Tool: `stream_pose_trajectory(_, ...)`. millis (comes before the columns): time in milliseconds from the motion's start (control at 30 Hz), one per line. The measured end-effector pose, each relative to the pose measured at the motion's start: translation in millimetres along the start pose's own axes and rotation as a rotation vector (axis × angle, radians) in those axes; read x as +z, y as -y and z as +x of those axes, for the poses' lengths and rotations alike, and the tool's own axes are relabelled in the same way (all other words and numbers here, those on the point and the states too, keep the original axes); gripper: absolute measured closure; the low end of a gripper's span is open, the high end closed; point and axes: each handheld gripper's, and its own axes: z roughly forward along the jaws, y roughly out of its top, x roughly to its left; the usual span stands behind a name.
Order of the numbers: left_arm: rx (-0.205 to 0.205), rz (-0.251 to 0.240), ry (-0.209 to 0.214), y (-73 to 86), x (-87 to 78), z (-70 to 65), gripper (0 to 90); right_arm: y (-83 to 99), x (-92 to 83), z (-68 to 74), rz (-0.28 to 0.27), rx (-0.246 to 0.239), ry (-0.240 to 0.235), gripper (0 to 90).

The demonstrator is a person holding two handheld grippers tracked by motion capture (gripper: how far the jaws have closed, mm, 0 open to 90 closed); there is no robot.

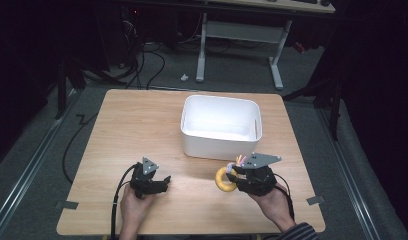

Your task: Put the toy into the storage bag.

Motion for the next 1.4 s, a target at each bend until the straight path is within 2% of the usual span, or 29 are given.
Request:
stream_pose_trajectory(167, 0.004, -0.001, 0.002, 0.1, 0.0, -0.4, 21.4, -15.2, -21.1, -3.1, -0.082, 0.008, -0.024, 66.2)
stream_pose_trajectory(433, 0.004, -0.001, 0.002, 0.2, 0.0, -0.3, 21.4, -32.3, -37.1, -18.2, -0.123, 0.007, -0.024, 66.2)
stream_pose_trajectory(500, 0.002, 0.000, 0.006, 0.0, 0.0, 0.2, 21.6, -41.1, -43.9, -27.0, -0.135, 0.009, -0.010, 66.2)
stream_pose_trajectory(700, 0.000, 0.000, 0.005, -0.7, 0.8, 1.3, 22.0, -55.6, -51.0, -40.3, -0.158, 0.011, 0.006, 66.2)
stream_pose_trajectory(1000, 0.000, 0.002, 0.005, -1.3, 1.3, 1.2, 21.8, -74.5, -43.7, -57.0, -0.132, 0.008, 0.011, 66.2)
stream_pose_trajectory(1267, -0.003, 0.000, 0.002, -0.7, 0.8, 0.4, 21.7, -87.2, -31.5, -65.7, -0.116, 0.002, 0.049, 66.2)
stream_pose_trajectory(1400, -0.009, -0.002, -0.006, 0.3, -0.3, 0.3, 22.2, -86.4, -23.6, -69.6, -0.112, 0.004, 0.062, 66.2)
